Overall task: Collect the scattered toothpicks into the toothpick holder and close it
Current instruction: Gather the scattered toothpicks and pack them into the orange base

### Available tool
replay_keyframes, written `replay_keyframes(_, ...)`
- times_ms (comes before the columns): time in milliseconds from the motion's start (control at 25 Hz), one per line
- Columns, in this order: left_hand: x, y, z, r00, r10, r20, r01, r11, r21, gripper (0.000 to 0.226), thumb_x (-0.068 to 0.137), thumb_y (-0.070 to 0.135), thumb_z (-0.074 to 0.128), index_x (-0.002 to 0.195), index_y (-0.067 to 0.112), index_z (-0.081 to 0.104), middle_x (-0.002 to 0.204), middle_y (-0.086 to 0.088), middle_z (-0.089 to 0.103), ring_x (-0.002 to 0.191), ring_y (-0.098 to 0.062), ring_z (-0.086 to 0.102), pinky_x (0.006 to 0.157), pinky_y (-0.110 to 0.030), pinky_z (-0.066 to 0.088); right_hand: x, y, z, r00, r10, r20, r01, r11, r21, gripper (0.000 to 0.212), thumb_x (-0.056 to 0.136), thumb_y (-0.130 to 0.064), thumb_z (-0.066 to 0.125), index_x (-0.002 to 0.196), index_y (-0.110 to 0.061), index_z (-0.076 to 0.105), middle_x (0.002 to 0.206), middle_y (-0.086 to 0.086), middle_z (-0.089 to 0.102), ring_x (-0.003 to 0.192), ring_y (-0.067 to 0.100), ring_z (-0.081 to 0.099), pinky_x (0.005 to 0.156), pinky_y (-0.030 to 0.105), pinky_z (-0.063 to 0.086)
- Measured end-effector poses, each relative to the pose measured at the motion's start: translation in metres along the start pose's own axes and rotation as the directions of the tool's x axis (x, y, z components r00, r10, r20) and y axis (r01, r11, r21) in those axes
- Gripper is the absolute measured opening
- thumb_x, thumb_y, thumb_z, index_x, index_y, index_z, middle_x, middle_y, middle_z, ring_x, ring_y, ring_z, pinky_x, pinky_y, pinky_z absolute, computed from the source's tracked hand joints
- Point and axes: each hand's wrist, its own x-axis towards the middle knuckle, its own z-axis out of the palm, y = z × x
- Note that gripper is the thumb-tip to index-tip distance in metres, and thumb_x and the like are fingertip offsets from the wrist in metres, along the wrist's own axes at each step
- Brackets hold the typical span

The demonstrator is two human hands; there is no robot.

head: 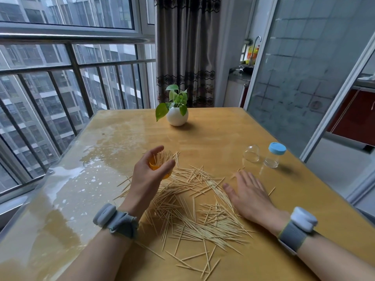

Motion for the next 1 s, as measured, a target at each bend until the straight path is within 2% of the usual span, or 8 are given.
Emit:
replay_keyframes(120, 0.0, 0.002, -0.003, 1.0, 0.001, 0.011, -0.001, 1.0, 0.008, 0.041, 0.081, 0.014, 0.078, 0.119, 0.02, 0.064, 0.102, -0.006, 0.065, 0.075, 0.0, 0.067, 0.067, -0.017, 0.054, -0.001, -0.035, 0.006, 0.981, -0.193, 0.024, 0.191, 0.98, 0.048, 0.085, 0.093, -0.07, 0.01, 0.157, -0.015, -0.001, 0.165, 0.007, -0.006, 0.152, 0.022, -0.005, 0.123, 0.039, -0.001)
replay_keyframes(240, 0.0, 0.001, -0.006, 1.0, 0.013, 0.013, -0.013, 0.999, 0.033, 0.034, 0.079, 0.014, 0.08, 0.109, 0.02, 0.065, 0.09, -0.003, 0.066, 0.075, -0.008, 0.065, 0.065, -0.021, 0.055, -0.006, -0.048, -0.013, 0.917, -0.376, 0.135, 0.365, 0.925, 0.103, 0.094, 0.087, -0.078, 0.021, 0.157, -0.019, -0.001, 0.165, 0.0, -0.005, 0.151, 0.014, -0.002, 0.123, 0.034, 0.003)
replay_keyframes(360, 0.001, 0.001, -0.007, 0.999, 0.037, -0.015, -0.036, 0.998, 0.056, 0.039, 0.068, 0.035, 0.08, 0.103, 0.024, 0.066, 0.085, -0.003, 0.067, 0.073, -0.014, 0.063, 0.07, -0.037, 0.057, -0.021, -0.034, -0.031, 0.825, -0.472, 0.311, 0.485, 0.874, 0.039, 0.119, 0.069, -0.09, 0.038, 0.156, -0.024, -0.009, 0.161, -0.011, -0.012, 0.15, 0.007, -0.007, 0.123, 0.032, 0.002)
replay_keyframes(480, 0.001, 0.0, -0.006, 0.998, 0.055, -0.016, -0.054, 0.997, 0.057, 0.037, 0.066, 0.042, 0.075, 0.101, 0.031, 0.068, 0.087, -0.009, 0.068, 0.072, -0.019, 0.063, 0.072, -0.048, 0.058, -0.027, -0.031, -0.026, 0.801, -0.502, 0.327, 0.533, 0.846, -0.008, 0.129, 0.06, -0.093, 0.044, 0.155, -0.026, -0.011, 0.163, -0.007, -0.014, 0.15, 0.009, -0.009, 0.124, 0.034, 0.004)
replay_keyframes(640, -0.001, 0.0, -0.006, 0.998, 0.055, 0.009, -0.056, 0.996, 0.075, 0.037, 0.069, 0.043, 0.075, 0.104, 0.034, 0.069, 0.084, -0.003, 0.069, 0.074, -0.021, 0.064, 0.075, -0.053, 0.057, -0.017, -0.043, -0.024, 0.851, -0.498, 0.169, 0.503, 0.864, 0.015, 0.105, 0.079, -0.07, 0.06, 0.156, -0.023, 0.007, 0.163, -0.002, 0.013, 0.149, 0.015, 0.016, 0.121, 0.035, 0.021)
replay_keyframes(720, -0.002, 0.0, -0.006, 0.999, 0.046, 0.018, -0.047, 0.996, 0.079, 0.037, 0.068, 0.045, 0.075, 0.103, 0.034, 0.069, 0.081, 0.004, 0.069, 0.073, -0.018, 0.064, 0.074, -0.052, 0.058, -0.014, -0.044, -0.032, 0.902, -0.411, 0.129, 0.423, 0.902, -0.083, 0.092, 0.078, -0.069, 0.061, 0.147, -0.019, 0.027, 0.146, 0.003, 0.037, 0.132, 0.02, 0.037, 0.11, 0.035, 0.035)
replay_keyframes(880, -0.004, 0.002, -0.003, 0.999, 0.027, 0.035, -0.031, 0.994, 0.106, 0.043, 0.067, 0.049, 0.074, 0.106, 0.032, 0.069, 0.083, 0.01, 0.069, 0.071, -0.011, 0.065, 0.074, -0.046, 0.06, -0.013, -0.049, -0.045, 0.952, -0.257, 0.164, 0.291, 0.928, -0.232, 0.062, 0.079, -0.068, 0.063, 0.112, -0.017, 0.052, 0.112, 0.001, 0.055, 0.099, 0.021, 0.05, 0.084, 0.035, 0.041)
replay_keyframes(1000, -0.004, 0.0, -0.003, 0.998, 0.043, 0.049, -0.05, 0.986, 0.157, 0.046, 0.067, 0.054, 0.075, 0.109, 0.035, 0.068, 0.095, 0.004, 0.067, 0.076, -0.029, 0.067, 0.076, -0.051, 0.06, -0.009, -0.056, -0.049, 0.956, -0.239, 0.171, 0.272, 0.94, -0.205, 0.044, 0.084, -0.055, 0.066, 0.098, -0.014, 0.059, 0.092, 0.0, 0.062, 0.085, 0.023, 0.058, 0.072, 0.035, 0.046)
